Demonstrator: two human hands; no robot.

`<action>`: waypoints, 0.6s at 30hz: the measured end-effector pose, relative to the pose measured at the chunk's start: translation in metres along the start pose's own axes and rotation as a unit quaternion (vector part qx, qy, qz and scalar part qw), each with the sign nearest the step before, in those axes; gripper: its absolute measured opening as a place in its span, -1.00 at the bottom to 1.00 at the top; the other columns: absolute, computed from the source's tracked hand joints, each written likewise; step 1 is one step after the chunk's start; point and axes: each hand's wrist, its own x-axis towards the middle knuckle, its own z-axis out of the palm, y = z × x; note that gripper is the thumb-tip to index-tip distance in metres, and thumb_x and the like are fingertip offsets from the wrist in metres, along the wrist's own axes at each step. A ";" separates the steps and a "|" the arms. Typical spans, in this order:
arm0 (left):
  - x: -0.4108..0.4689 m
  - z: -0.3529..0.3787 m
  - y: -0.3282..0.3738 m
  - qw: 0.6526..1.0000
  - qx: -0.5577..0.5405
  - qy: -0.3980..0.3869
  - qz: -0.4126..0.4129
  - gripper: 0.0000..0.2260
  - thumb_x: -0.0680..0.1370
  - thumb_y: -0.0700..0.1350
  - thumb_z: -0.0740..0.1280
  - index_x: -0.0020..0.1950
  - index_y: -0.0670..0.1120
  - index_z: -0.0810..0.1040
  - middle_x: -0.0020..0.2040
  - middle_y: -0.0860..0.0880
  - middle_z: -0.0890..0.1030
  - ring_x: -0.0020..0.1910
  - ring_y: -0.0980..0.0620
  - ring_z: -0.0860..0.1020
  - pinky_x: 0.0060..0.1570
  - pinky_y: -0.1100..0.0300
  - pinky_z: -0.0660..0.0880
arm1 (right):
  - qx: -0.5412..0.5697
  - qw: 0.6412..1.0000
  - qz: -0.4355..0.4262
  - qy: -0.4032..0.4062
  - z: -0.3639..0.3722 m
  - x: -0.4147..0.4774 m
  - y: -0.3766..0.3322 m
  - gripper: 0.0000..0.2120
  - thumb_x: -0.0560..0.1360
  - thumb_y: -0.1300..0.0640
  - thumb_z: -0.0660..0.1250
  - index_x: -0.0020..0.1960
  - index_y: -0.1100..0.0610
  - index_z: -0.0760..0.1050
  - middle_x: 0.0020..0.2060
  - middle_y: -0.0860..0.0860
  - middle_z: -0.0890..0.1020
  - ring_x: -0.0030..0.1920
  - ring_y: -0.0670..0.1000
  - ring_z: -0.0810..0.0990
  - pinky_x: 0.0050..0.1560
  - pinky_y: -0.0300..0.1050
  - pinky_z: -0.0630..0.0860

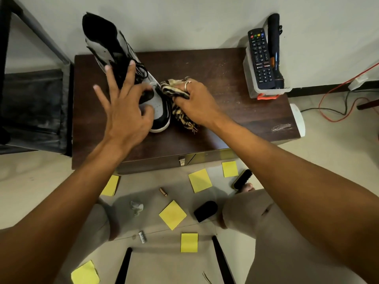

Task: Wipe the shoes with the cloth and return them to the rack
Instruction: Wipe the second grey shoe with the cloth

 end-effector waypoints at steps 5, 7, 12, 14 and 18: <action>-0.005 0.023 0.004 0.999 0.032 -0.016 -0.024 -0.49 0.75 0.08 0.00 0.69 -0.01 0.00 0.68 -0.02 -0.19 0.60 -0.30 -0.30 0.51 -0.36 -0.25 | 0.009 0.999 0.008 -0.037 0.007 -0.001 -0.008 -0.79 0.50 0.26 0.35 0.02 0.07 0.71 -0.15 -0.07 0.67 -0.16 -0.23 0.60 -0.12 -0.28 0.50; -0.007 0.026 0.003 0.997 0.066 -0.013 -0.028 -0.47 0.74 0.05 -0.02 0.69 -0.01 -0.05 0.68 -0.03 -0.19 0.60 -0.31 -0.28 0.52 -0.37 -0.23 | 0.005 0.997 0.013 -0.071 -0.001 -0.005 -0.013 -0.83 0.49 0.26 0.36 -0.19 0.06 0.67 -0.35 -0.15 0.60 -0.38 -0.26 0.52 -0.28 -0.32 0.40; -0.006 0.028 0.002 0.996 0.083 -0.022 -0.024 -0.47 0.73 0.05 -0.04 0.69 -0.03 -0.06 0.68 -0.03 -0.19 0.60 -0.32 -0.28 0.53 -0.36 -0.22 | -0.036 0.982 0.061 -0.176 -0.023 -0.016 -0.017 -0.80 0.44 0.23 0.42 -0.36 0.18 0.55 -0.47 -0.05 0.48 -0.46 -0.15 0.38 -0.41 -0.28 0.30; -0.005 0.028 0.002 0.996 0.084 -0.025 -0.022 -0.47 0.73 0.05 -0.05 0.69 -0.03 -0.07 0.68 -0.03 -0.19 0.60 -0.32 -0.28 0.54 -0.34 -0.21 | -0.053 0.974 0.074 -0.210 -0.028 -0.016 -0.016 -0.83 0.41 0.22 0.41 -0.31 0.27 0.54 -0.43 0.04 0.47 -0.40 -0.06 0.38 -0.36 -0.15 0.28; -0.004 0.028 0.000 0.997 0.074 -0.030 -0.011 -0.47 0.74 0.05 -0.04 0.69 -0.05 -0.10 0.68 -0.05 -0.20 0.60 -0.33 -0.30 0.56 -0.27 -0.18 | 0.022 0.992 0.079 -0.093 -0.023 -0.005 -0.015 -0.71 0.45 0.24 0.37 -0.44 0.11 0.47 -0.54 -0.07 0.43 -0.48 -0.12 0.35 -0.42 -0.20 0.28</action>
